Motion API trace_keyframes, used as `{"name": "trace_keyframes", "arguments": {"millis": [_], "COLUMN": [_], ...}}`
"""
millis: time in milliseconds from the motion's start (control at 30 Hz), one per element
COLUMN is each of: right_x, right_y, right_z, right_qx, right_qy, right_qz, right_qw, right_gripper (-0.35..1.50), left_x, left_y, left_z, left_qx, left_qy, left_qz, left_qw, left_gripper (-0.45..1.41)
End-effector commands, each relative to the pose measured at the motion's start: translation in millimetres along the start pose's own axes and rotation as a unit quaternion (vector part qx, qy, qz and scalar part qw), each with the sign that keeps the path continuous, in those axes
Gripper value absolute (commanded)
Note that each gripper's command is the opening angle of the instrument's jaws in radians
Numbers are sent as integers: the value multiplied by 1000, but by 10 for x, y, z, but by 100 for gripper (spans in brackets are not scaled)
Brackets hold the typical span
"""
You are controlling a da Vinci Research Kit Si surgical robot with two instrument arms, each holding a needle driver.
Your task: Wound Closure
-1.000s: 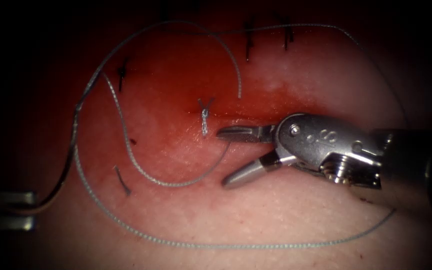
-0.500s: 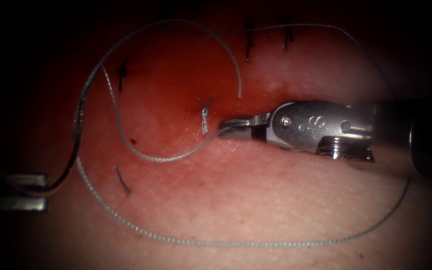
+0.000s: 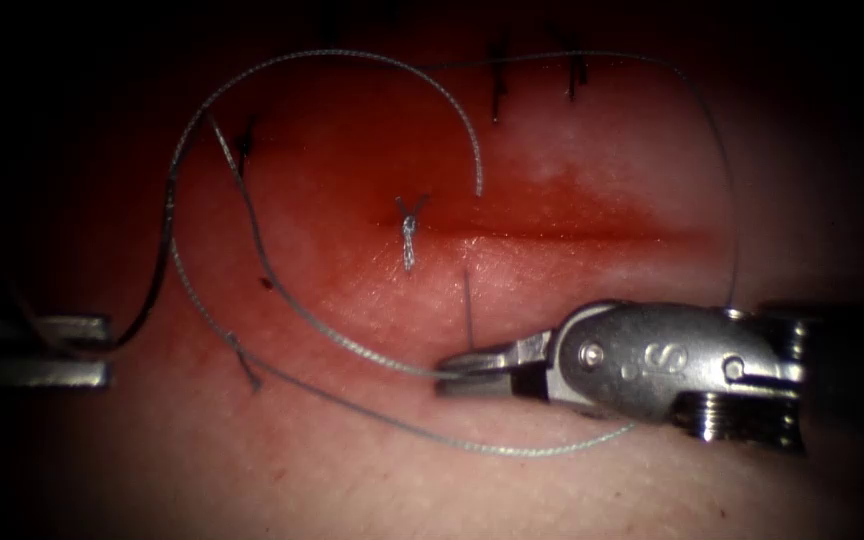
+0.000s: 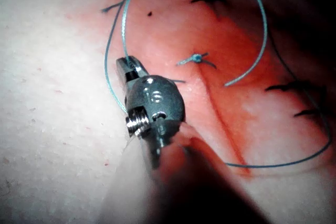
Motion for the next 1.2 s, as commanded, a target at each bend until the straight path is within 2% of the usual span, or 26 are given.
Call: {"name": "trace_keyframes", "arguments": {"millis": [33,133,167,300,400,433,500,600,667,733,767,867,900,1033,1133,1200], "right_x": [19,32,44,59,73,76,81,79,77,71,61,52,41,26,8,-1], "right_y": [-21,-37,-54,-73,-77,-74,-56,-31,-23,-5,12,24,38,58,81,88], "right_z": [7,4,3,3,5,5,1,-8,-11,-21,-29,-36,-42,-43,-25,-12], "right_qx": [9,18,32,45,49,46,32,11,0,-29,-58,-66,-75,-89,-101,-90], "right_qy": [1,3,5,5,27,41,86,121,127,135,129,126,123,115,101,93], "right_qz": [9,21,31,32,35,29,9,-5,-6,-15,-11,-12,-14,-27,-49,-61], "right_qw": [1000,1000,999,998,998,998,996,993,992,990,990,990,989,989,989,990], "right_gripper": [-35,-35,-35,-35,-35,-27,73,110,116,123,133,135,131,126,126,126], "left_x": [-1,-5,-8,-10,-11,-11,-12,-14,-15,-17,-19,-22,-25,-27,-29,-30], "left_y": [-6,-10,-13,-16,-17,-17,-17,-19,-20,-23,-26,-29,-31,-34,-35,-36], "left_z": [7,8,8,6,4,3,-1,-7,-10,-17,-23,-28,-31,-31,-27,-25], "left_qx": [3,10,15,20,23,23,28,43,49,66,79,90,96,102,107,109], "left_qy": [-1,-6,-10,-14,-17,-17,-21,-34,-39,-54,-65,-75,-81,-86,-90,-91], "left_qz": [0,-2,0,-3,-1,-2,1,11,14,19,24,26,29,26,31,30], "left_qw": [1000,1000,1000,1000,1000,1000,999,998,998,996,994,993,992,991,990,989], "left_gripper": [-45,-45,-45,-45,-45,-45,-45,-45,-45,-45,-45,-45,-45,-45,-45,-45]}}
